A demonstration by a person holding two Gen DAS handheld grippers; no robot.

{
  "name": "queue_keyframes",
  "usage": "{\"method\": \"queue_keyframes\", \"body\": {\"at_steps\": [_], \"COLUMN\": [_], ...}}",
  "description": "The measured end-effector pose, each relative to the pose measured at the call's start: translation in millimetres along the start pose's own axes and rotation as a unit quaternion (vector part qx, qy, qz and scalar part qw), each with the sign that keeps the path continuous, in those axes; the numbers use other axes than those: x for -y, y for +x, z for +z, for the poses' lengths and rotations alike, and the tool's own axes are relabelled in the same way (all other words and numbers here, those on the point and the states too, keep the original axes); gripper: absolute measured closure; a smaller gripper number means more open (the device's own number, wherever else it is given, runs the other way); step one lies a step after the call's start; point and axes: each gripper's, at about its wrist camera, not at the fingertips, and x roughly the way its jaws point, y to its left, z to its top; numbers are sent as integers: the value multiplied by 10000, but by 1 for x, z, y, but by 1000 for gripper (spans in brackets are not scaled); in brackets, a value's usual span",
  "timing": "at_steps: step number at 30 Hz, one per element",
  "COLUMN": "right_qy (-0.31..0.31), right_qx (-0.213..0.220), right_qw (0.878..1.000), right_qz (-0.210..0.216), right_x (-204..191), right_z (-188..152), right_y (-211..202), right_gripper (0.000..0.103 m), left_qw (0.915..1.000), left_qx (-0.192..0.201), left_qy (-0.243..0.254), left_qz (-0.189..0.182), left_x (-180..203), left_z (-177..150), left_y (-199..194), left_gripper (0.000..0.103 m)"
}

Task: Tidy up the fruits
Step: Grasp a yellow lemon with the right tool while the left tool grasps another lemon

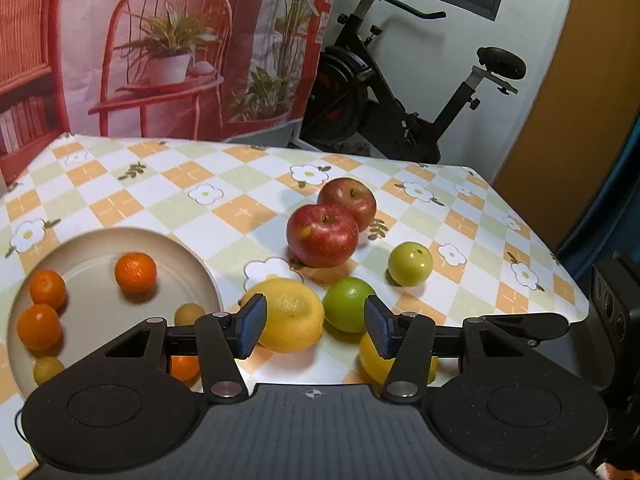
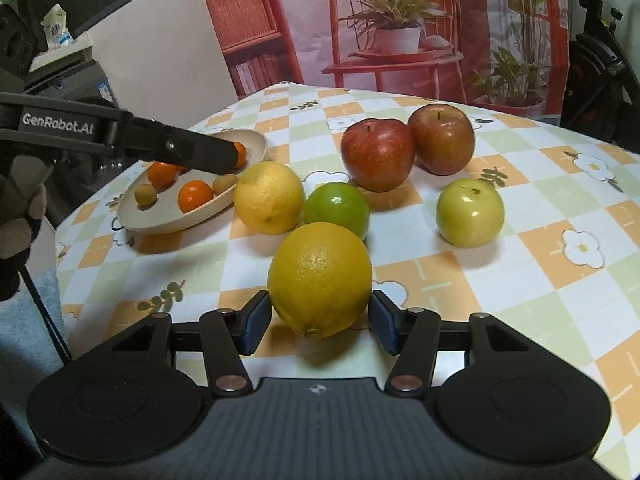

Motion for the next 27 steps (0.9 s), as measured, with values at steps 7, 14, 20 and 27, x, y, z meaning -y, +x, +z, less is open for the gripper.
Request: {"method": "queue_keyframes", "body": {"at_steps": [7, 14, 20, 27], "right_qy": [-204, -414, -465, -393], "right_qx": [75, 108, 64, -63], "right_qw": [9995, 9986, 9983, 9987], "right_qz": [243, 324, 333, 319], "right_x": [-20, -31, -29, -27], "right_z": [0, -1, -3, 0], "right_y": [9, 17, 16, 11], "right_gripper": [47, 47, 47, 47], "left_qw": [9988, 9963, 9938, 9949], "left_qx": [-238, -558, -633, -590], "left_qy": [-326, -540, -721, -517], "left_qz": [-266, -368, -563, -634], "left_x": [-7, -13, -19, -9], "left_z": [-2, -11, -14, -15], "left_y": [6, 20, 27, 28], "left_gripper": [47, 52, 52, 51]}}
